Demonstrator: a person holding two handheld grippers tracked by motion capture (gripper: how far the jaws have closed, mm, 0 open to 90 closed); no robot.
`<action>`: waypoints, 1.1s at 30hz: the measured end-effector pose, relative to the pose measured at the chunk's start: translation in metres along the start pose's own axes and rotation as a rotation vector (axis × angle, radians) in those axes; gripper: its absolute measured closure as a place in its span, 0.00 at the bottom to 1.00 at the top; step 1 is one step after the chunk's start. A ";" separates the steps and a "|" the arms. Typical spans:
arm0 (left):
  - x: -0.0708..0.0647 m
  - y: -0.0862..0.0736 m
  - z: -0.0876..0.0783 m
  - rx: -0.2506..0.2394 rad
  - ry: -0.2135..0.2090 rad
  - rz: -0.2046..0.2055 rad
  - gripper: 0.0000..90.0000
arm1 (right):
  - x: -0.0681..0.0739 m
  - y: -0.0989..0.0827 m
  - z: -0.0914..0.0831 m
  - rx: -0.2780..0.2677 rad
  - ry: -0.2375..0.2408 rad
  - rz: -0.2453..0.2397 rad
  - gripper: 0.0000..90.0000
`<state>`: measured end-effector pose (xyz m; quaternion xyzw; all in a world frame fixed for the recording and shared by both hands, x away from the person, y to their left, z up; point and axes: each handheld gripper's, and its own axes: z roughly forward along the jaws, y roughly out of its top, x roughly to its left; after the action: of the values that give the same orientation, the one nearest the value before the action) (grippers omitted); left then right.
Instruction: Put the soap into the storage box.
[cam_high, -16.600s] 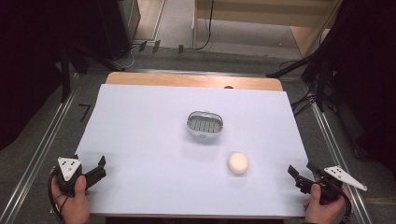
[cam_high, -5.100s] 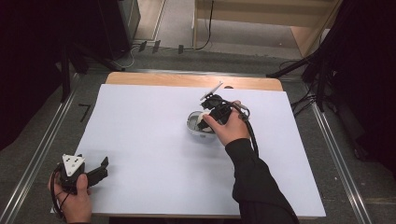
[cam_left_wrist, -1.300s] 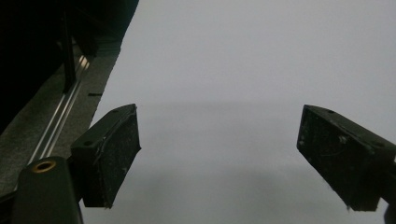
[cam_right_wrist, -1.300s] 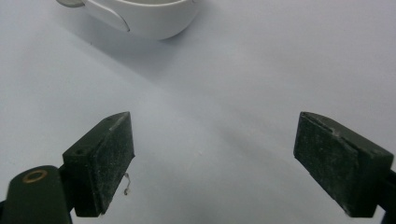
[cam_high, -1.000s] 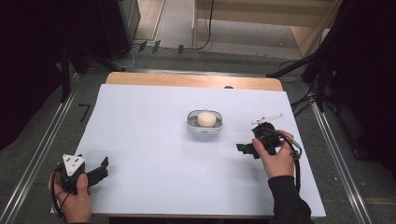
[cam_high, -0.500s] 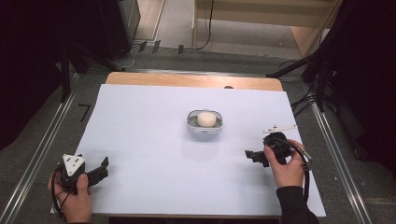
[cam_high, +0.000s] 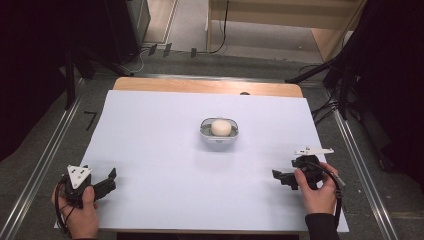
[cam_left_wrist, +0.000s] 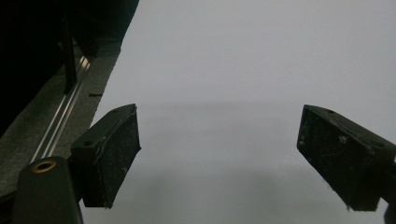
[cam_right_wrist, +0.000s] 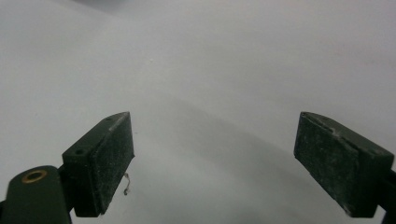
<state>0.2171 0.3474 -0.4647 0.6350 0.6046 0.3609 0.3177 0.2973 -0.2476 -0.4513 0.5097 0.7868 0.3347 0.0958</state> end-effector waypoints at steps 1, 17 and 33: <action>0.000 0.000 0.000 0.000 0.000 0.001 0.16 | -0.001 -0.002 -0.001 -0.004 -0.001 0.002 0.14; 0.000 0.000 0.000 0.000 -0.001 0.002 0.16 | -0.018 -0.035 -0.016 -0.068 -0.016 0.020 0.13; 0.000 0.000 0.000 -0.001 0.001 0.001 0.16 | -0.036 -0.071 -0.030 -0.129 -0.032 0.056 0.10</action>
<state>0.2169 0.3471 -0.4647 0.6351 0.6043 0.3616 0.3173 0.2468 -0.3099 -0.4801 0.5295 0.7474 0.3791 0.1314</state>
